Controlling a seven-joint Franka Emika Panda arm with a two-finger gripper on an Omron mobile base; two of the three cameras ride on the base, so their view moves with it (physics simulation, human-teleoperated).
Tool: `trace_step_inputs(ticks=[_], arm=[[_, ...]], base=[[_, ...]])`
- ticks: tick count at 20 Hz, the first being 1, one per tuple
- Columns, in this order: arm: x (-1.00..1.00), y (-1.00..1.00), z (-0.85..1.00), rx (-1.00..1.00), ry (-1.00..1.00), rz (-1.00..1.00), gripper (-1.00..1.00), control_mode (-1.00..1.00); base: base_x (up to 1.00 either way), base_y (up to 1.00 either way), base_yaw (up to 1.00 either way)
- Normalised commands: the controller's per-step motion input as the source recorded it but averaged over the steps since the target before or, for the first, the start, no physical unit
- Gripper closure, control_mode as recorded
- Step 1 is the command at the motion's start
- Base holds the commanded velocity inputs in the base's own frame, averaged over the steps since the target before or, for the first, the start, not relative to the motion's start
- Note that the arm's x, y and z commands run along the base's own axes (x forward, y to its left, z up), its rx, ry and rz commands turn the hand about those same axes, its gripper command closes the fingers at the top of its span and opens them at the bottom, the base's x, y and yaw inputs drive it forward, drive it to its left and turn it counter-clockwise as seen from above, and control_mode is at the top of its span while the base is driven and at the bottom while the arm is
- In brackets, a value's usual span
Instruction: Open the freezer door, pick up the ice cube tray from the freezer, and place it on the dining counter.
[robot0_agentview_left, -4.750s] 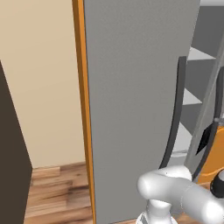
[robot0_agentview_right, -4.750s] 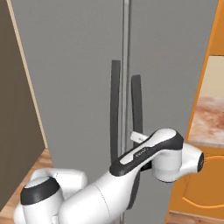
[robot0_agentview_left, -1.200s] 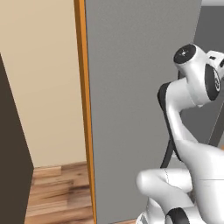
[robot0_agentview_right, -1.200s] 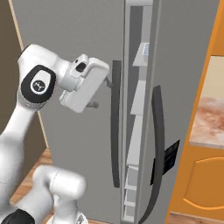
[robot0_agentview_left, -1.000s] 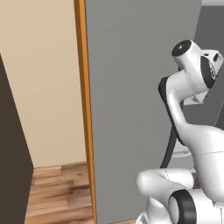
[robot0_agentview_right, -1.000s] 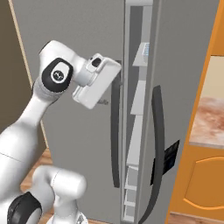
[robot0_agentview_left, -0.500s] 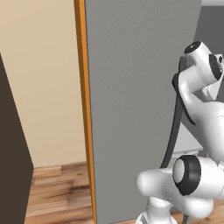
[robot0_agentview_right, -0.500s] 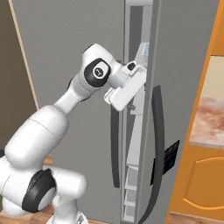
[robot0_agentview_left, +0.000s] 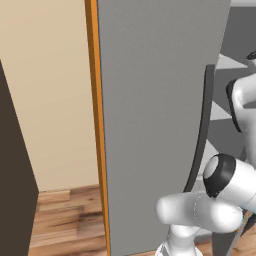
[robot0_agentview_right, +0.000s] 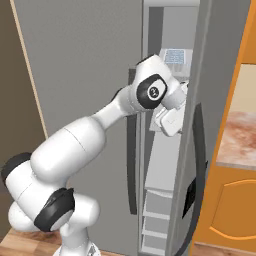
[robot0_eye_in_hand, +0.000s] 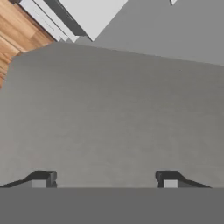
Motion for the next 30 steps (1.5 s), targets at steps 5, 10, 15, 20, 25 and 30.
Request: trace_step_inputs(ticks=[5, 10, 15, 20, 25, 30], arm=[[-0.39, -1.00, -0.10, 0.14, 0.00, 0.00, -1.00, -1.00], [-0.23, -0.73, -0.01, 0.09, 0.00, -0.01, -1.00, -1.00], [-0.94, 0.82, 0.00, 0.00, -0.25, 0.00, -1.00, -1.00], [-0.87, 1.00, 0.00, 0.00, -0.33, 0.07, -1.00, -1.00], [-0.01, 1.00, 0.06, 0.00, -0.29, 0.19, -1.00, -1.00], [0.22, 0.64, 0.39, 0.00, -0.12, 0.13, -1.00, -1.00]], base=[[0.00, 0.00, 0.00], [0.00, 0.00, 0.00], [0.00, 0.00, 0.00], [0.00, 0.00, 0.00], [0.00, 0.00, 0.00], [0.00, 0.00, 0.00]])
